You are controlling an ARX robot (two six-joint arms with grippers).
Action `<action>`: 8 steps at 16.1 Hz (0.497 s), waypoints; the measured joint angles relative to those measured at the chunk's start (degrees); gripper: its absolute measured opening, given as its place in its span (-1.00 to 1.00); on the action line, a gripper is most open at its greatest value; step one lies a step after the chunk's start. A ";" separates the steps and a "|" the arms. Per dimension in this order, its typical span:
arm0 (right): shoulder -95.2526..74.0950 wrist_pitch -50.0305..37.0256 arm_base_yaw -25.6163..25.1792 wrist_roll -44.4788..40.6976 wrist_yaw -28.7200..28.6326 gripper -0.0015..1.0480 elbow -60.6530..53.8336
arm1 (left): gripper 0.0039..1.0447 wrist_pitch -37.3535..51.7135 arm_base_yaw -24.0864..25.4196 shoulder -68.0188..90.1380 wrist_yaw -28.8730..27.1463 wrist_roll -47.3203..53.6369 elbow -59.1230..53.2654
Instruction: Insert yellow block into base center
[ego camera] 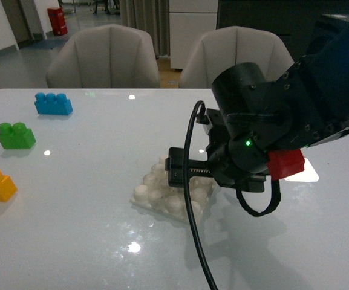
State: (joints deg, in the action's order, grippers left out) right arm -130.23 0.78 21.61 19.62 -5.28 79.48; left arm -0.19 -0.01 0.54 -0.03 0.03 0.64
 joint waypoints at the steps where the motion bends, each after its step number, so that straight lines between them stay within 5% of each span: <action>1: 2.56 -1.60 -1.11 0.33 0.81 0.87 -1.38 | 0.88 0.00 0.00 0.00 0.00 0.00 0.00; 8: 32.89 -18.16 -10.60 4.59 7.43 0.87 -22.62 | 0.88 -0.02 0.00 0.00 0.00 0.00 0.00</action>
State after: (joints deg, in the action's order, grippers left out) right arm -97.34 -17.39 11.00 24.21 2.15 56.86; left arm -0.21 -0.01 0.54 -0.03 0.03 0.64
